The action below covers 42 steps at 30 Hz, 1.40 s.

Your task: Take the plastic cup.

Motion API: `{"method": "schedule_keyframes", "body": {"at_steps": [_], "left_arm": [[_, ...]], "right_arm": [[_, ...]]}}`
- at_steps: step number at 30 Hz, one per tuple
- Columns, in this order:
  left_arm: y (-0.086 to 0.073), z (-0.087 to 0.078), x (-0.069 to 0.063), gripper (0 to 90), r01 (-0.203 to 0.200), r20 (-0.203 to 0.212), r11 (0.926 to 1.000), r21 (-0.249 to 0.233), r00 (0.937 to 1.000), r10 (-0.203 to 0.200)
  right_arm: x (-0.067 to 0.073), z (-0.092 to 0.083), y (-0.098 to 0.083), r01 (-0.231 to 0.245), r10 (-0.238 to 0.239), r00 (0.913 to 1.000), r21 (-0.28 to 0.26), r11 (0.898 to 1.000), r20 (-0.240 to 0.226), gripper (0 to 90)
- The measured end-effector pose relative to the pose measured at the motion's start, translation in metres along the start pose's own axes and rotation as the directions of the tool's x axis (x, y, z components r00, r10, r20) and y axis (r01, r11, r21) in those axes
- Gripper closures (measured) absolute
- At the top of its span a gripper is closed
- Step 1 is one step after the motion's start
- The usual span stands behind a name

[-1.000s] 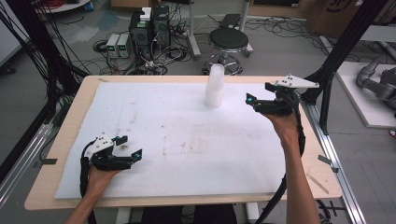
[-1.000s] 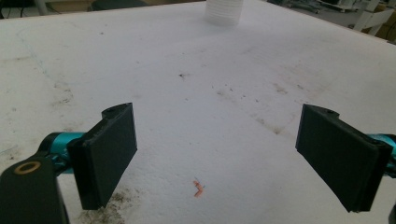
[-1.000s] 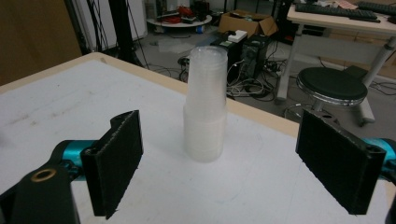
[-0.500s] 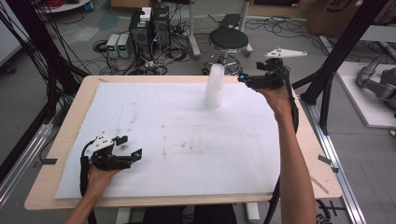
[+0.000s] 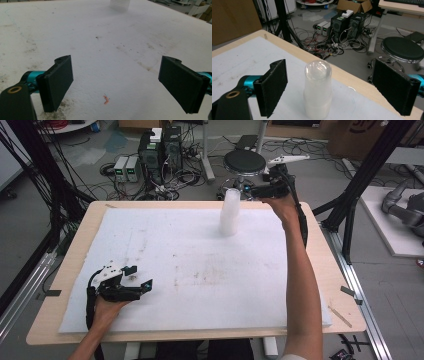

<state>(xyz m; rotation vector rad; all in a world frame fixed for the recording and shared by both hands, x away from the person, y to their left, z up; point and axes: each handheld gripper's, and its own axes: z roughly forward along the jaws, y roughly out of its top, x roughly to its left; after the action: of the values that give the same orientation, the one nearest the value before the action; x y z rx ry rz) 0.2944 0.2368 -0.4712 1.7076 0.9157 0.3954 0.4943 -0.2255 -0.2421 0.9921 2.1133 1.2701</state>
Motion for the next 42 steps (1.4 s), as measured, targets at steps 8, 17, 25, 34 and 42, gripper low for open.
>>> {"method": "schedule_keyframes", "body": {"at_steps": [8,17,25,34,42], "left_arm": [[0.0,0.0,-0.001,12.3,0.001,-0.003,1.0,-0.008,1.0,-0.001],[0.0,0.001,-0.001,12.4,0.001,0.0,1.0,0.002,1.0,-0.001],[0.0,0.001,0.0,12.4,0.0,0.002,1.0,0.004,1.0,0.0],[0.0,0.001,0.0,12.4,-0.001,0.006,1.0,0.004,1.0,0.001],[0.0,0.001,0.0,12.4,0.002,0.007,1.0,0.008,1.0,-0.002]], "right_arm": [[-0.003,0.02,0.006,0.01,-0.009,0.9998,0.036,0.999,-0.016,13.5],[-0.006,0.043,0.009,0.04,-0.033,0.9966,0.091,0.995,-0.075,13.7],[-0.008,0.062,0.014,0.06,-0.048,0.9941,0.127,0.99,-0.098,13.6],[-0.01,0.087,0.005,0.068,-0.043,0.9907,0.199,0.978,-0.129,14.3],[-0.009,0.106,-0.007,0.043,-0.008,0.9905,0.248,0.968,-0.138,14.4]]}}
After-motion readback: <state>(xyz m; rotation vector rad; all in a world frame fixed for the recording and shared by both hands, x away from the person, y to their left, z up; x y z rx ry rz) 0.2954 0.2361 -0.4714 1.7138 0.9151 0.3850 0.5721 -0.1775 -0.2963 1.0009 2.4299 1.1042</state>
